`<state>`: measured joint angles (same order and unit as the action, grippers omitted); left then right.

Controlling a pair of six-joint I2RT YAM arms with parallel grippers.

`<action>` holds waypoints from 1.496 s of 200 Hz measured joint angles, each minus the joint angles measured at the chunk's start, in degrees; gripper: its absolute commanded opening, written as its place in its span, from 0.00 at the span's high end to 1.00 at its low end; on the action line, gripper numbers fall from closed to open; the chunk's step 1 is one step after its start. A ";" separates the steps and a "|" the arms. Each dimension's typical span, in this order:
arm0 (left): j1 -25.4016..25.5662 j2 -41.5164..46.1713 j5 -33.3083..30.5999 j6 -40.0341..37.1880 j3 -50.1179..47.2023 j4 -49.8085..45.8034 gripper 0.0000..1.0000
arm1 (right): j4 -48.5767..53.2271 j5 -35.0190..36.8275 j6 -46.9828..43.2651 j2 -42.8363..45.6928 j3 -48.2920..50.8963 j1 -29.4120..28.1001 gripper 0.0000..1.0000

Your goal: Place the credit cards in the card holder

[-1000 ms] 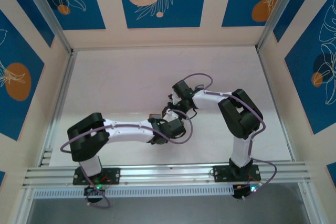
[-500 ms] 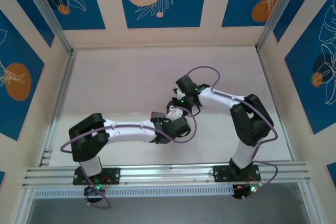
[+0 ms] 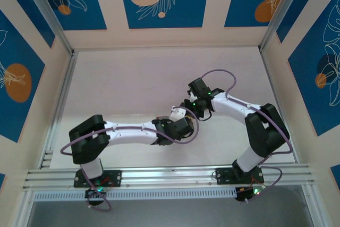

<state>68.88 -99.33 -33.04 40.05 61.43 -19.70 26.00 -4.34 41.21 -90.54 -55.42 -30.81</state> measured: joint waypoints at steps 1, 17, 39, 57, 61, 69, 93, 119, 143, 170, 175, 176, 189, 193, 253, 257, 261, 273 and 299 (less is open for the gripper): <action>0.00 -0.02 0.04 -0.02 0.00 0.20 1.00 | -0.02 -0.02 0.02 0.04 0.04 0.04 0.58; 0.00 -0.15 0.85 0.13 -0.04 1.73 1.00 | -0.31 -0.26 0.39 0.76 0.68 0.72 0.59; -0.02 -0.28 1.36 0.22 -0.42 3.04 1.00 | -0.15 -0.26 1.14 0.85 0.92 1.22 0.59; -0.02 -0.39 2.38 -0.07 -0.96 4.37 1.00 | -1.42 -1.38 2.34 1.14 2.38 1.92 0.58; -0.02 -0.44 2.62 -0.07 -1.18 4.79 1.00 | -1.79 -1.84 2.58 1.20 2.80 2.16 0.58; -0.09 -0.66 3.80 -0.11 -1.86 4.37 1.00 | -1.77 -3.26 2.93 1.25 3.06 2.93 0.58; -0.13 -3.50 5.51 -0.98 -4.83 2.73 1.00 | -2.12 -3.80 3.04 1.07 1.05 2.80 0.57; -0.09 -3.32 6.25 -1.57 -4.81 3.23 1.00 | -2.60 -4.26 2.47 -1.84 -4.55 0.37 0.58; -0.09 -3.08 6.23 -1.38 -5.18 3.52 1.00 | -3.13 -3.78 2.51 -3.82 -6.23 -0.94 0.61; -0.11 -2.05 6.03 -0.42 -6.40 3.89 1.00 | -2.58 -2.19 2.82 -3.56 -5.92 -1.64 0.70; -0.11 -1.92 6.01 -0.09 -6.58 3.85 1.00 | -2.40 -1.55 3.15 -3.32 -5.73 -1.86 0.74; -0.11 -1.90 5.99 -0.02 -6.60 3.85 1.00 | -2.38 -1.51 3.04 -3.26 -5.68 -1.90 0.75; -0.11 -1.62 5.92 0.42 -6.93 3.85 1.00 | -1.92 -0.31 3.39 -2.43 -5.03 -2.78 0.85; -0.13 -1.55 5.88 0.57 -7.04 3.87 1.00 | -1.90 -0.04 3.67 -2.16 -4.74 -3.08 0.88; -0.13 0.15 5.79 1.92 -8.83 4.02 1.00 | -1.07 1.55 4.42 -3.41 -1.66 -4.83 1.00; -0.13 0.33 5.79 1.95 -8.96 4.04 1.00 | -1.14 1.64 4.46 -3.65 -1.51 -4.94 1.00; -0.13 0.48 5.88 1.92 -9.07 3.91 1.00 | -1.27 1.62 4.76 -3.89 -1.33 -5.05 1.00; -0.11 0.72 5.92 1.92 -9.51 3.78 1.00 | -1.77 1.62 5.05 -4.55 -1.01 -5.14 1.00; -0.11 0.94 6.01 2.05 -9.60 3.80 1.00 | -2.82 2.47 5.60 -6.19 -1.01 -5.40 1.00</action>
<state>68.77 -98.39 -27.03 42.11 51.83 -15.90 23.18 -1.87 46.81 -96.73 -56.42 -36.21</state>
